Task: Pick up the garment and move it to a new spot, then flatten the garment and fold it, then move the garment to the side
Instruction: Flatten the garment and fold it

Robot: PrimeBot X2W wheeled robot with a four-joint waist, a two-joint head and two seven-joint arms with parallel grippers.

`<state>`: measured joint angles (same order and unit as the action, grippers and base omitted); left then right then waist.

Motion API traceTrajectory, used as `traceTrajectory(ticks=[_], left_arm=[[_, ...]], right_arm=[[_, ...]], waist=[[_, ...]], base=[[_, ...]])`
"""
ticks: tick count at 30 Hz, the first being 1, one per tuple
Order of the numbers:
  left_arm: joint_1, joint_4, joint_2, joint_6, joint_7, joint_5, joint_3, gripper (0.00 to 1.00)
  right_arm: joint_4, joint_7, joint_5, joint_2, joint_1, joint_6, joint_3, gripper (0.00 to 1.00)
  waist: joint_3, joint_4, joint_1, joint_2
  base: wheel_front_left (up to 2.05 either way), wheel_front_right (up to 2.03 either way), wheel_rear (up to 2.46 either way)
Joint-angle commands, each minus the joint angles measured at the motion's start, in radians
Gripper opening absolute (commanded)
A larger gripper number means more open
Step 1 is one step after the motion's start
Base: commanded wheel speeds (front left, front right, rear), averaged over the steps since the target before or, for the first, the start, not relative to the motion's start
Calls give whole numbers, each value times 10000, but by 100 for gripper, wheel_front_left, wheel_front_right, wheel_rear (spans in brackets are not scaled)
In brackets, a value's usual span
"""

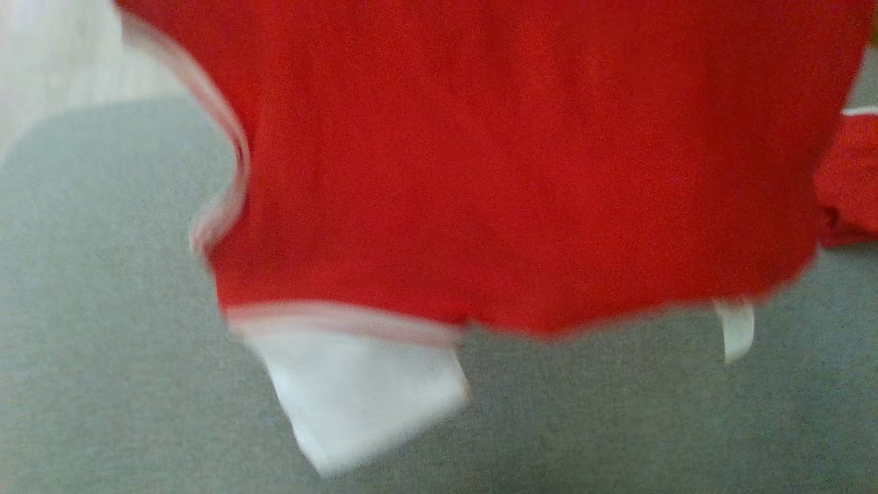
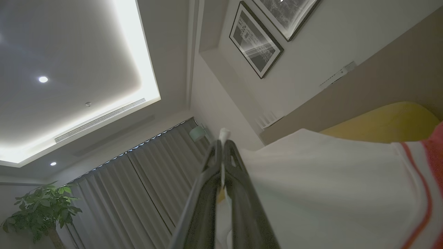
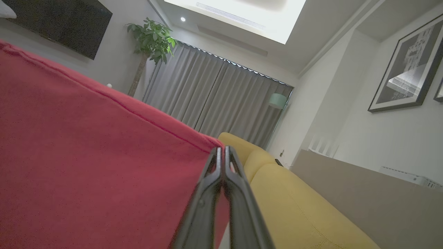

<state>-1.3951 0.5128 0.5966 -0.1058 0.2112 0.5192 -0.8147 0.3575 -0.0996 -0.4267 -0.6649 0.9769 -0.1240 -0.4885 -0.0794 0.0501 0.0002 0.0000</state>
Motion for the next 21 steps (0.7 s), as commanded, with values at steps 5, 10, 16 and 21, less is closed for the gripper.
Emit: traceTrajectory(ticks=[5, 10, 16, 21], left_arm=[[-2551, 603, -190, 264, 381, -763, 641, 0], [-3370, 51, -447, 456, 497, -1484, 1026, 0], [-2330, -1417, -93, 227, 503, -1848, 1611, 0], [-653, -2196, 399, -29, 504, -1575, 1666, 0]], right_arm=[[1228, -1093, 270, 292, 2472, -67, -585, 0], [1815, -1590, 1099, 308, 3797, -67, -247, 0], [907, -1617, 1714, 38, 3284, -67, -266, 0], [678, -1619, 1523, -26, 2163, -67, -377, 0]], waist=[[-2612, 9, -2, 0], [-3512, -28, -2, 0], [-4194, -189, -2, 0], [-4366, -227, -2, 0]], base=[[0, 0, 0], [0, 0, 0], [0, 0, 0], [0, 0, 0]])
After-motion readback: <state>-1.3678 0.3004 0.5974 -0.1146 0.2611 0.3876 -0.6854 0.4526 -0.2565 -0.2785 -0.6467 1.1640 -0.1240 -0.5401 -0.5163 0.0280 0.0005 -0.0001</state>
